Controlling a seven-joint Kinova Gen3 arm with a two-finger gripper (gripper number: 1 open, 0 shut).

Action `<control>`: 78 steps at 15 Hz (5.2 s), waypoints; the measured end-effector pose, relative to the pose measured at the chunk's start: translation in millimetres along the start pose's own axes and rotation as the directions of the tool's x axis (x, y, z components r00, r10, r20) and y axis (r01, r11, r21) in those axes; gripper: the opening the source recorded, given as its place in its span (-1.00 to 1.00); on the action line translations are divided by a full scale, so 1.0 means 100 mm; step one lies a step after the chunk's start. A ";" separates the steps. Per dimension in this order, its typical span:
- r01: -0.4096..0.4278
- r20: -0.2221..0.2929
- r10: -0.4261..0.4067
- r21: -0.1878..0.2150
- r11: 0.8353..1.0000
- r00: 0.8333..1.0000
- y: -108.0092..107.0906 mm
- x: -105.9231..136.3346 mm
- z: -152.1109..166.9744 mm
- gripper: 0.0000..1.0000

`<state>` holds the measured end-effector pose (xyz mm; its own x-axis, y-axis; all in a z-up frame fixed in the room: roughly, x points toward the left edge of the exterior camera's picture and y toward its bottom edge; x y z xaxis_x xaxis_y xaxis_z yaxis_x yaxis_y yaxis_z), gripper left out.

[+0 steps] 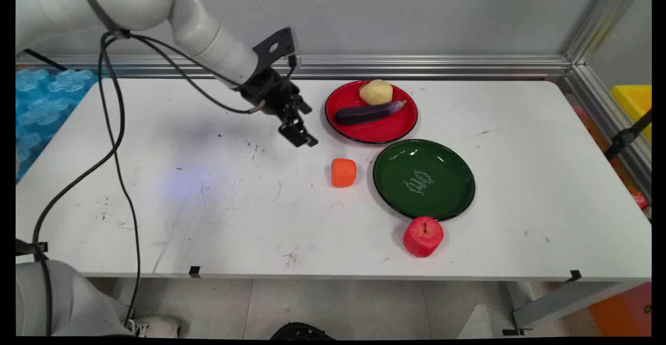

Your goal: Pick up the eggplant from the red plate, then place the picked object on the table

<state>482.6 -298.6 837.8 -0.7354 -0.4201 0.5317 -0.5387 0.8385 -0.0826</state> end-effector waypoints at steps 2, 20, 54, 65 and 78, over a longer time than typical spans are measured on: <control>-0.002 -0.023 0.002 0.023 1.000 1.000 -0.11 0.10 0.05 1.00; 0.070 -0.110 -0.061 0.084 0.994 0.992 -0.88 0.41 0.94 1.00; 0.039 -0.159 -0.037 0.007 0.999 0.987 -0.73 0.71 1.14 -1.00; 0.021 -0.106 -0.019 0.014 1.000 0.994 -0.22 0.29 0.32 -1.00; 0.006 -0.015 -0.006 -0.004 1.000 1.000 0.06 -0.43 0.14 -1.00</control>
<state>505.3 -280.9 803.0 -0.7261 -0.4197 0.5446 -0.5411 0.8375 -0.0760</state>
